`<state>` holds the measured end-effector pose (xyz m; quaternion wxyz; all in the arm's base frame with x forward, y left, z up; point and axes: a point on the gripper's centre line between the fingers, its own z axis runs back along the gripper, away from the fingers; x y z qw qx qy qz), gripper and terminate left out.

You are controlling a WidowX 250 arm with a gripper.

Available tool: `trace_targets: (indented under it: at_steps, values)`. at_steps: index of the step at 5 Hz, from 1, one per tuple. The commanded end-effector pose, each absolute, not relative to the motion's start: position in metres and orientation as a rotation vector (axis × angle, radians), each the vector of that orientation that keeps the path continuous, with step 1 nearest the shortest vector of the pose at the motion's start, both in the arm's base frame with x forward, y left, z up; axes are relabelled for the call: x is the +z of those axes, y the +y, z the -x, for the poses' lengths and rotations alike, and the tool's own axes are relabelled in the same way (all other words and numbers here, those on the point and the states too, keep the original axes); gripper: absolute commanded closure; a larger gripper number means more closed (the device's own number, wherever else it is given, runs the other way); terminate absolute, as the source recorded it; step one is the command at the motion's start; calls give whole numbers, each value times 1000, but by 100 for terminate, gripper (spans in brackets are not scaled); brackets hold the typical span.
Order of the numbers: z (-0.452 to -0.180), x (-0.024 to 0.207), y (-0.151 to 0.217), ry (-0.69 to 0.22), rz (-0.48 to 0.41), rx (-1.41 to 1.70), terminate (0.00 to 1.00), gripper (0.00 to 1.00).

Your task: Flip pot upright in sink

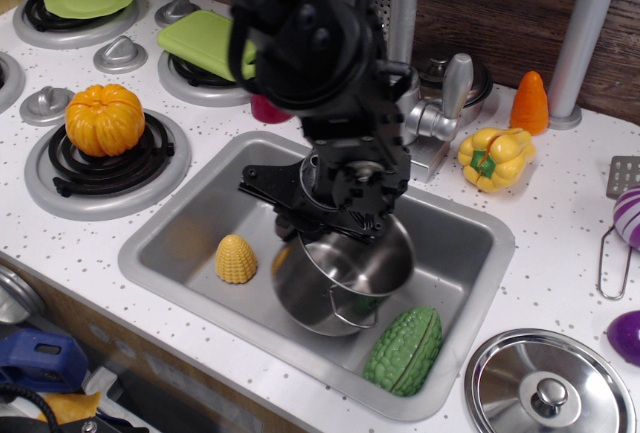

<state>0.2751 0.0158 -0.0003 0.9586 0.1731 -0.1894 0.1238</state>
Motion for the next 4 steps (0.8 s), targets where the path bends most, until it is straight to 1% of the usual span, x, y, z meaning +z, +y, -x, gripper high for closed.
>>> trace_targets:
  at_steps: [1,2,3,4]
  values:
    - [-282,13,24,-484,-231,212,0,100]
    - [-282,13,24,-484,-231,212,0,0]
    - [-282,13,24,-484,-231,212,0,0]
    - [-282,13,24,-484,-231,212,100,0]
